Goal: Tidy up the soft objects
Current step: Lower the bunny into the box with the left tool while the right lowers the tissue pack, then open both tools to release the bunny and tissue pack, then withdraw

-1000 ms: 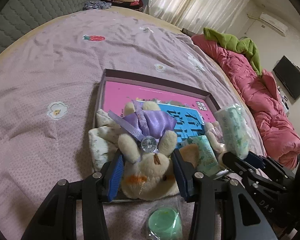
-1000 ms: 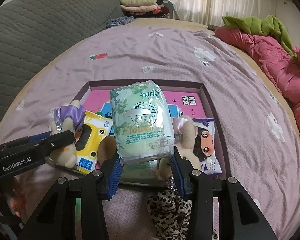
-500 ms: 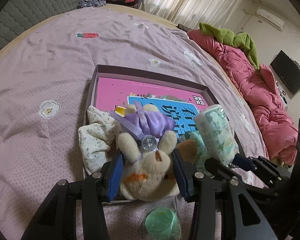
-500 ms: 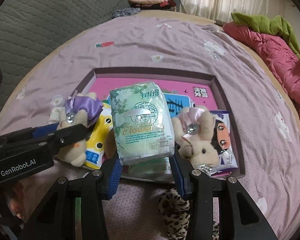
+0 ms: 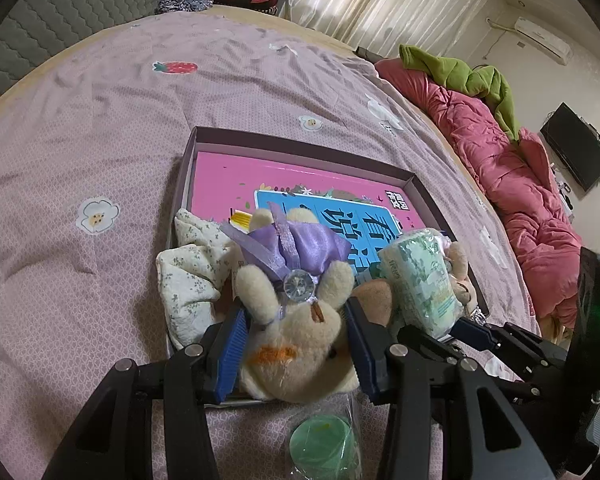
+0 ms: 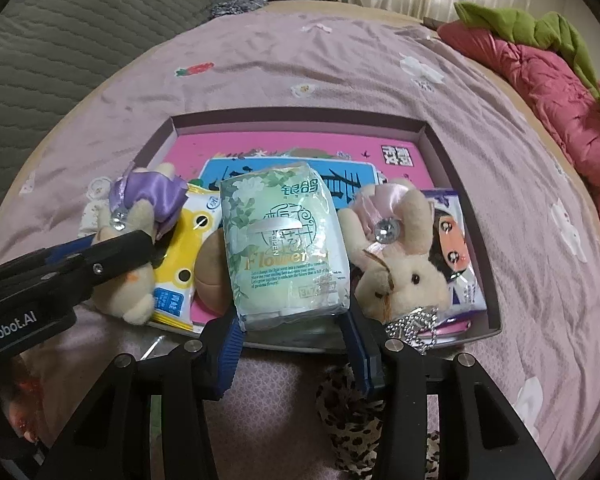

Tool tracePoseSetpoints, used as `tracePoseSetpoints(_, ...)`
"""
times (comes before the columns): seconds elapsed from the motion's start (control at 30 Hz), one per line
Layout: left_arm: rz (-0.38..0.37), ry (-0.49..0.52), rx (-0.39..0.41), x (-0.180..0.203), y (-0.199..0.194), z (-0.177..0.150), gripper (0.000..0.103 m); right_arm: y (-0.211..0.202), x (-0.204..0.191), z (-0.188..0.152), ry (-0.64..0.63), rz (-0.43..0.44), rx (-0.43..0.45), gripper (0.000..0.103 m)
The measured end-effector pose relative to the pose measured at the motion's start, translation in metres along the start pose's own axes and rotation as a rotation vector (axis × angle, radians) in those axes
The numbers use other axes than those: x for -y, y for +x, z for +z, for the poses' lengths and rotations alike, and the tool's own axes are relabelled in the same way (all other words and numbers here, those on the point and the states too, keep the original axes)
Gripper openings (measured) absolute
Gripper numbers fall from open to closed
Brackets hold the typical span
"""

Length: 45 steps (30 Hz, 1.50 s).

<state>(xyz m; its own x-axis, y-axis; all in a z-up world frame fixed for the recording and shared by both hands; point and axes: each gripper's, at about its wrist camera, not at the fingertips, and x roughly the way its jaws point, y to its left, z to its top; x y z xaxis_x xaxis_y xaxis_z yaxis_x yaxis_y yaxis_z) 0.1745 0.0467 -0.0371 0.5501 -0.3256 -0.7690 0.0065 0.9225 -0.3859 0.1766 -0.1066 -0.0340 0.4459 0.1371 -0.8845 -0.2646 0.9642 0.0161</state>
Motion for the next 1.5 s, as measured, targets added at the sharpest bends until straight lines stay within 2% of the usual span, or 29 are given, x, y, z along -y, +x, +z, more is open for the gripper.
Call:
tracePoseSetpoints(0.23,-0.003,0.002,-0.007,-0.001,0.001,-0.001,0.048,0.0,0.0,-0.001,0.004,0.004,-0.001,0.05)
tracePoseSetpoints(0.4,-0.005,0.0,-0.01,-0.003,0.002,0.0,0.048,-0.005,0.001,-0.001,-0.001,0.013,0.019,0.058)
tracePoseSetpoints(0.63,-0.004,0.004,-0.011,-0.003,0.002,0.0,0.048,-0.026,-0.002,0.001,-0.035,0.017,0.076,0.058)
tracePoseSetpoints(0.97,-0.002,0.006,-0.035,0.001,0.008,-0.002,0.049,-0.046,0.002,-0.006,-0.045,0.002,0.111,0.058)
tracePoseSetpoints(1.1,-0.009,-0.003,-0.035,0.0,0.008,-0.003,0.049,-0.049,0.006,-0.006,-0.029,-0.004,0.115,0.068)
tracePoseSetpoints(1.2,-0.018,-0.012,-0.04,-0.003,0.008,-0.002,0.049,-0.052,0.008,-0.007,-0.027,-0.006,0.12,0.068)
tracePoseSetpoints(1.5,-0.011,-0.011,-0.04,-0.003,0.006,-0.002,0.058,-0.061,0.005,-0.007,-0.038,-0.02,0.139,0.068)
